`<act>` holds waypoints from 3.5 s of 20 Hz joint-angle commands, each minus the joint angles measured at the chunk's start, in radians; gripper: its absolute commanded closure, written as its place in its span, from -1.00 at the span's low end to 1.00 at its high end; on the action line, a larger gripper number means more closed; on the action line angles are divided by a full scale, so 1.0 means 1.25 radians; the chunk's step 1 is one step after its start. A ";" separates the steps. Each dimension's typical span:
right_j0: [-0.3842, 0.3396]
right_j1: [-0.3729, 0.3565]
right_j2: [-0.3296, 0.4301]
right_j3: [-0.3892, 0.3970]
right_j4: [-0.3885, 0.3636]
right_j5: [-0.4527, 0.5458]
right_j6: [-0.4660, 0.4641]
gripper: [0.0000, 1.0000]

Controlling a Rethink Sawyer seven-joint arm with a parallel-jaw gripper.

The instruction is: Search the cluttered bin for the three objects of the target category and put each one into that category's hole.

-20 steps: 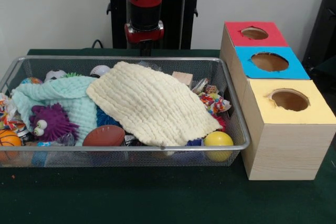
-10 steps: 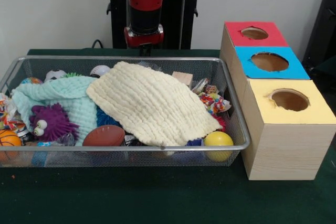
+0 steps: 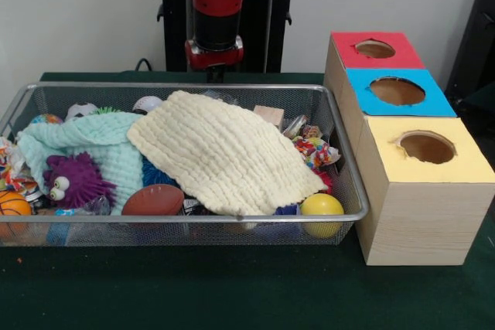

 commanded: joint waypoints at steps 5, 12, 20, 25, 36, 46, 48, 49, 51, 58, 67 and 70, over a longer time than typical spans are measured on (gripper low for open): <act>0.019 0.012 0.055 -0.137 0.063 0.033 0.112 1.00; 0.035 0.010 0.031 -0.127 0.075 0.003 0.140 1.00; 0.147 -0.005 -0.109 -0.050 0.237 -0.055 0.285 1.00; 0.170 -0.001 -0.133 -0.033 0.280 -0.081 0.265 1.00; 0.148 -0.021 -0.114 -0.020 0.253 -0.088 0.224 1.00; 0.151 -0.029 -0.105 -0.019 0.247 -0.107 0.218 1.00; 0.156 -0.033 -0.103 -0.019 0.237 -0.118 0.212 1.00; 0.157 -0.034 -0.099 -0.019 0.233 -0.118 0.208 1.00; 0.151 -0.035 -0.087 -0.020 0.222 -0.119 0.197 1.00; 0.110 -0.050 -0.030 -0.016 0.205 -0.058 0.161 1.00; 0.030 -0.058 0.082 0.032 0.188 0.044 0.110 1.00; 0.035 -0.059 0.087 0.038 0.186 0.053 0.111 1.00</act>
